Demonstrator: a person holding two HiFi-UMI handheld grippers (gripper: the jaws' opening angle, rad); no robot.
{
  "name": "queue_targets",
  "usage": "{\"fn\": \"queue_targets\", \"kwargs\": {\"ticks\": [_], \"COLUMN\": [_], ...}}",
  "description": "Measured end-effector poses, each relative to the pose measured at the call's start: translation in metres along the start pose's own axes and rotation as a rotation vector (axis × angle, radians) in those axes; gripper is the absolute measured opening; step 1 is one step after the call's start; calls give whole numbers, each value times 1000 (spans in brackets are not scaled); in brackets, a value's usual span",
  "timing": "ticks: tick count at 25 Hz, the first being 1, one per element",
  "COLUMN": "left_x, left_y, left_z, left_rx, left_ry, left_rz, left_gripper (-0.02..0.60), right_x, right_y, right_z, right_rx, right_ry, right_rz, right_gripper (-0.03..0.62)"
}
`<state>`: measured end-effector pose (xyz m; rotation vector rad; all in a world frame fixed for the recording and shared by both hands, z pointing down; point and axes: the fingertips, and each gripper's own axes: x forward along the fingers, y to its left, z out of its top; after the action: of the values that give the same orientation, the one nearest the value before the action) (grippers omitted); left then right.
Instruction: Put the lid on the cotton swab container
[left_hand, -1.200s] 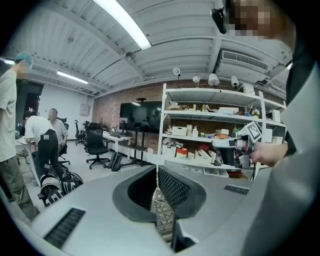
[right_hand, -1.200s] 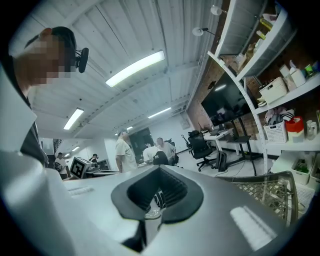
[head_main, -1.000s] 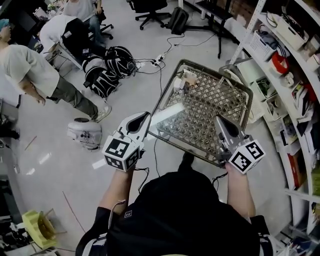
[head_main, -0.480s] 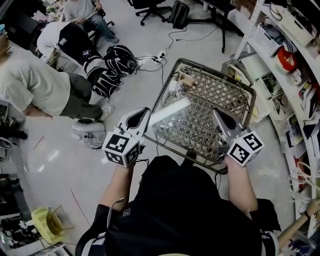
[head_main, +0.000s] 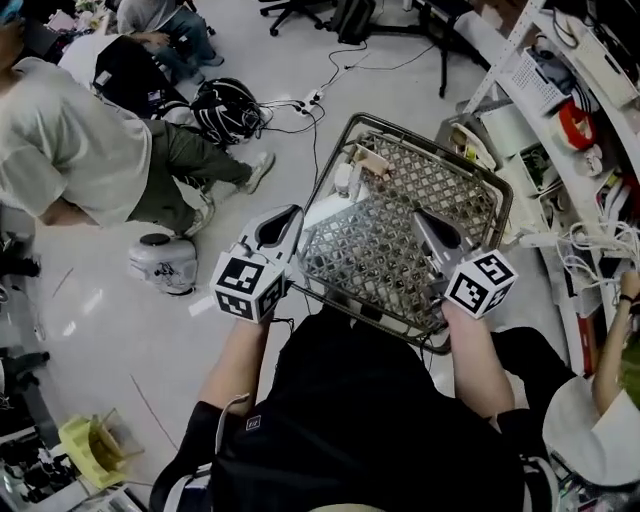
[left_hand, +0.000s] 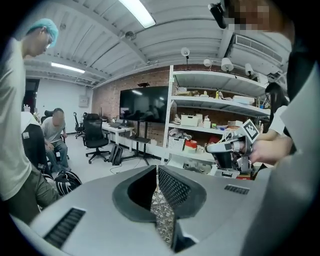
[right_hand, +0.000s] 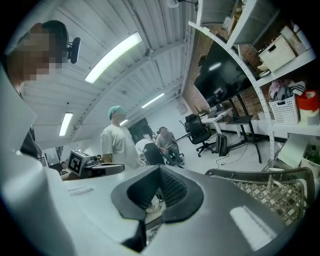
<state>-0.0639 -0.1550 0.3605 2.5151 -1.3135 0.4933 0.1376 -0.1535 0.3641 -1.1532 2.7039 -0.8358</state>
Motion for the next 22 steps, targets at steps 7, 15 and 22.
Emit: {"fn": "queue_targets", "kwargs": {"ticks": [7, 15, 22], "left_x": [47, 109, 157], "left_y": [36, 66, 83], "left_z": [-32, -85, -137], "left_rx": [-40, -82, -121], "left_ry": [45, 107, 170], "left_rz": [-44, -89, -119], "left_gripper": [18, 18, 18], "right_x": [53, 109, 138], "right_y": [-28, -68, -107], "right_z": [-21, -61, -107], "right_rx": [16, 57, 102], "right_ry": [95, 210, 290], "right_rz": [-49, -78, -113], "right_gripper": [11, 11, 11]}}
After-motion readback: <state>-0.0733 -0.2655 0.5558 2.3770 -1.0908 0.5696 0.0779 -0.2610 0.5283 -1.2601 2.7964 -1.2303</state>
